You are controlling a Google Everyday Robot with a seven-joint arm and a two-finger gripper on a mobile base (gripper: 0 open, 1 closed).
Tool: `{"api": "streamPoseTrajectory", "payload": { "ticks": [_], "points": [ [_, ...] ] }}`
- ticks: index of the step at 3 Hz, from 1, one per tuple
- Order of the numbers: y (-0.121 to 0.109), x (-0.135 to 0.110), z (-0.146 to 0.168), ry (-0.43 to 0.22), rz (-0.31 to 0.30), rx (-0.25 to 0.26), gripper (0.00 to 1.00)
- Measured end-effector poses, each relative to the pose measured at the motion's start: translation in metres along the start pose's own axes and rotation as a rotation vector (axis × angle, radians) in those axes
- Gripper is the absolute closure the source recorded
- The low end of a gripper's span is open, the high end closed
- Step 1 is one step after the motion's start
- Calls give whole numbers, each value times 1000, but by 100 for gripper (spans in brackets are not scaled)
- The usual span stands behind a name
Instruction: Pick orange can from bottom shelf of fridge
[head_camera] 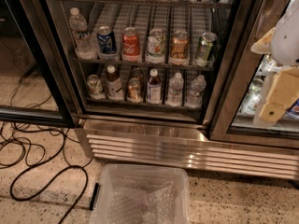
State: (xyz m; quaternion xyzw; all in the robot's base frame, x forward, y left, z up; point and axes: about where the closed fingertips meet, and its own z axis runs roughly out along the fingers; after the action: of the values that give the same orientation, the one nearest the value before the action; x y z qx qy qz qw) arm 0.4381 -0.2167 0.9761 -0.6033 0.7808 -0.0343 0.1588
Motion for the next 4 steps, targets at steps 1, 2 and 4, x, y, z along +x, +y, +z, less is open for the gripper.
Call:
{"api": "streamPoseTrajectory", "payload": {
  "ticks": [1, 2, 4],
  "points": [
    [0, 0, 0, 0, 0, 0, 0],
    [2, -1, 15, -19, 45, 6, 0],
    [26, -6, 89, -50, 128, -40, 0]
  ]
}}
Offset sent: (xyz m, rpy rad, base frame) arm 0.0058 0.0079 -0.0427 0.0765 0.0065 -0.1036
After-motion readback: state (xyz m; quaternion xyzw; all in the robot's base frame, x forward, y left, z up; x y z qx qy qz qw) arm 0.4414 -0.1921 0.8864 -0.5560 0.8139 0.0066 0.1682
